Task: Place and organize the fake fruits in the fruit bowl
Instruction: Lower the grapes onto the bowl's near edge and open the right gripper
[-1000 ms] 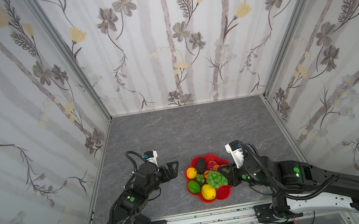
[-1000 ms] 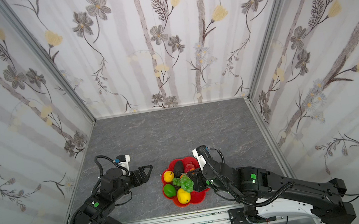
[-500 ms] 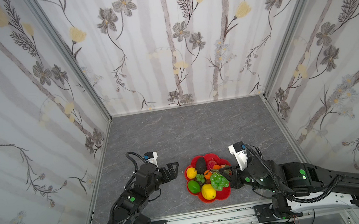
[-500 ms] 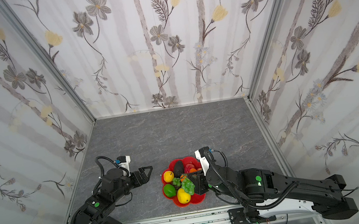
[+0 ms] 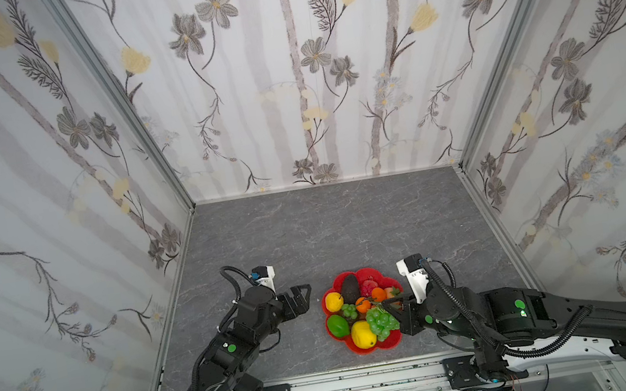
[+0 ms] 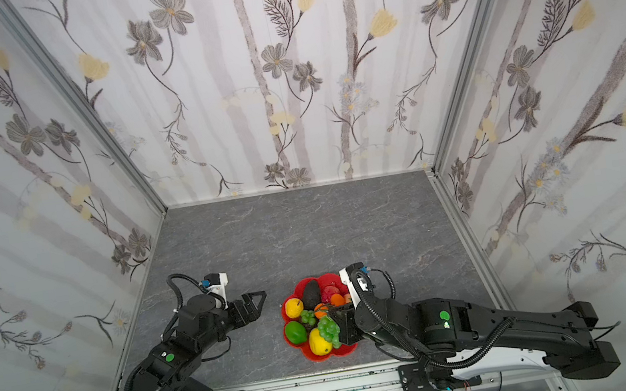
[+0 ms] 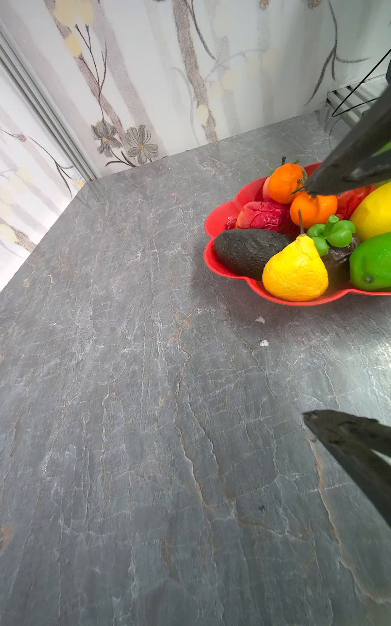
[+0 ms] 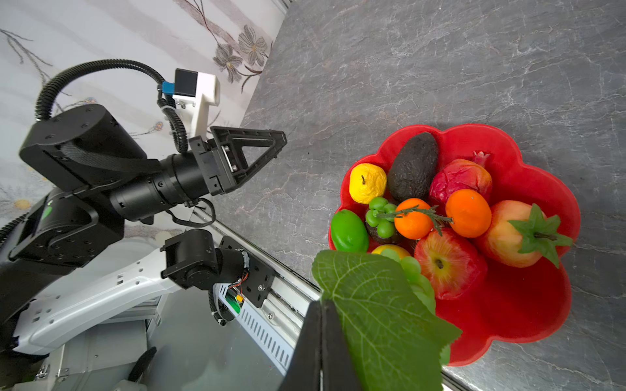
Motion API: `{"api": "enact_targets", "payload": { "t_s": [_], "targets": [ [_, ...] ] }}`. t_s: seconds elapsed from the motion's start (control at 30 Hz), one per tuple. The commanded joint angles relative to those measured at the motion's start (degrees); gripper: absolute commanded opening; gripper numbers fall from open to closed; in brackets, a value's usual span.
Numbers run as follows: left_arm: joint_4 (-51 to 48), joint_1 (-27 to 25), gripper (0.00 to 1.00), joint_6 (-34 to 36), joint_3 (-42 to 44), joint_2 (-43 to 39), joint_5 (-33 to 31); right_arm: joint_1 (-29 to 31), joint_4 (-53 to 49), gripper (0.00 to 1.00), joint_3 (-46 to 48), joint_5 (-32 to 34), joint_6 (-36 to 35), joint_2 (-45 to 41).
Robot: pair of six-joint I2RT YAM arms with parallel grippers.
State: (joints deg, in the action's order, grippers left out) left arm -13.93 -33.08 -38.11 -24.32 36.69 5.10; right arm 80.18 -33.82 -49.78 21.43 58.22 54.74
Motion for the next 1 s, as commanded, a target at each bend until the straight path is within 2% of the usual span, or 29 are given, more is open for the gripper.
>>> {"api": "enact_targets", "payload": {
  "t_s": [0.0, 0.33, 0.73, 0.97],
  "targets": [
    [0.66, -0.05, 1.0, -0.12, 0.08, -0.04, -0.89, 0.04, 2.04, 0.0, 1.26, 1.55, 1.92, 0.19],
    [0.67, -0.03, 1.0, 0.05, 0.32, 0.14, -1.15, -0.7, 0.38, 0.0, 9.17, 6.08, 6.62, -4.91],
    [1.3, -0.05, 1.0, 0.09, 0.28, 1.37, -1.06, -6.3, 2.94, 0.0, 15.6, 5.08, 7.61, -7.55],
    [1.71, -0.05, 1.0, 0.09, 0.66, 1.79, -1.24, -11.35, 6.44, 0.0, 18.12, 2.73, 4.45, -8.84]
  ]
}}
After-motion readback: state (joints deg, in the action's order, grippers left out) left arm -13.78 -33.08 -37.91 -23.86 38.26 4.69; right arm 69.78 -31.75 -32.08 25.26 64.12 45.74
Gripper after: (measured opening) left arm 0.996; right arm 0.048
